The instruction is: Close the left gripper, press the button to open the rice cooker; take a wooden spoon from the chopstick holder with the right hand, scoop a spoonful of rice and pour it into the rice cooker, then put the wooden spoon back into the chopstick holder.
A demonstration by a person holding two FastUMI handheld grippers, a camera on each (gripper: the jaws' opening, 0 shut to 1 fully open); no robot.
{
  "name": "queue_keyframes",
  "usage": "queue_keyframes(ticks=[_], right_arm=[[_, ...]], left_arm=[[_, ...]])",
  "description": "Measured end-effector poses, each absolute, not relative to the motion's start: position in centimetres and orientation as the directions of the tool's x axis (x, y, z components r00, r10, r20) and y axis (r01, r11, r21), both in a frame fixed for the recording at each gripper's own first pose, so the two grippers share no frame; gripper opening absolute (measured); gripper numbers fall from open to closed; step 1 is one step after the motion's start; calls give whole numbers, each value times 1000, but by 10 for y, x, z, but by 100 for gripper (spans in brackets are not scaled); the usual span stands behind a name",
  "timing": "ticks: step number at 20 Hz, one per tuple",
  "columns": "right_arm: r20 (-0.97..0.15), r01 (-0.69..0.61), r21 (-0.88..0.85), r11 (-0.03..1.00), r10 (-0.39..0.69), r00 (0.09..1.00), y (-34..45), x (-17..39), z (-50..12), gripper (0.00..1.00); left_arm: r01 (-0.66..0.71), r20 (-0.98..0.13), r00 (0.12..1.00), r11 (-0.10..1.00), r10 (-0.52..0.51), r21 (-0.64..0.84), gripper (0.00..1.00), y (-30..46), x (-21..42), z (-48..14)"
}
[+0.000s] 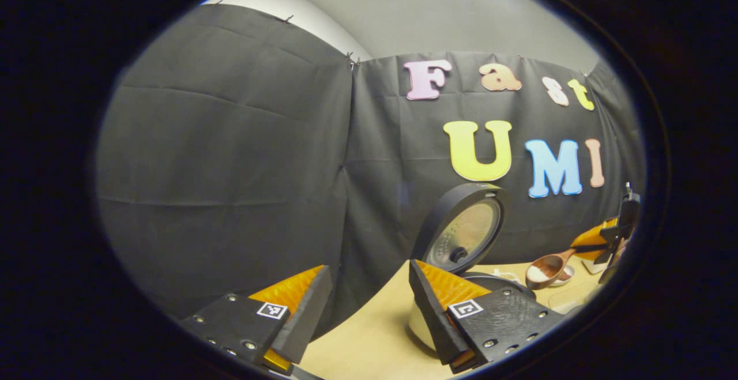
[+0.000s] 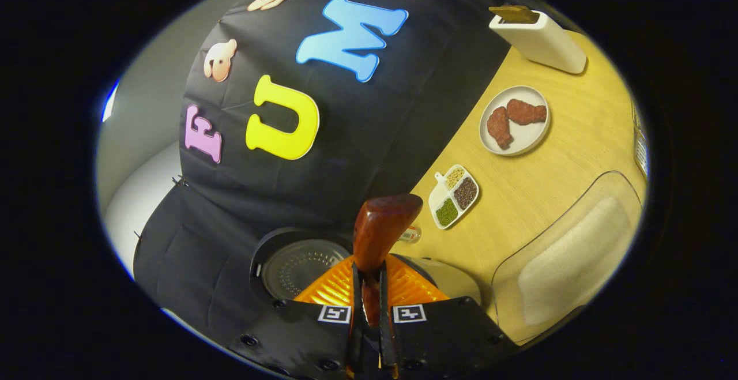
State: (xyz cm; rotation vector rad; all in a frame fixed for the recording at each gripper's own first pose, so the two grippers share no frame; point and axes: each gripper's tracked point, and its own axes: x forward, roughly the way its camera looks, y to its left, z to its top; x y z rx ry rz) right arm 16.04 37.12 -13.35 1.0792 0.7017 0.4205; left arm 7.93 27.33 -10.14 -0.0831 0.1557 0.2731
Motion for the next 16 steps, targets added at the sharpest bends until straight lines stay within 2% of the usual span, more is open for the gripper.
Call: queue_keyframes(ticks=[8,9,10,16], right_arm=[[-329,-64,873,483,681,655,447,167,-145,12],[-334,-74,866,495,682,650,456,166,-148,17],[-340,-85,859,506,686,643,463,167,-151,12],[-387,-204,760,617,682,620,497,160,-173,12]], left_arm=[[-341,-194,925,939,328,-36,85,307,68,-115],[-347,-197,922,937,334,-34,85,310,66,-116],[-354,-197,919,935,341,-31,85,313,63,-117],[-392,-211,901,920,378,-26,85,325,55,-123]])
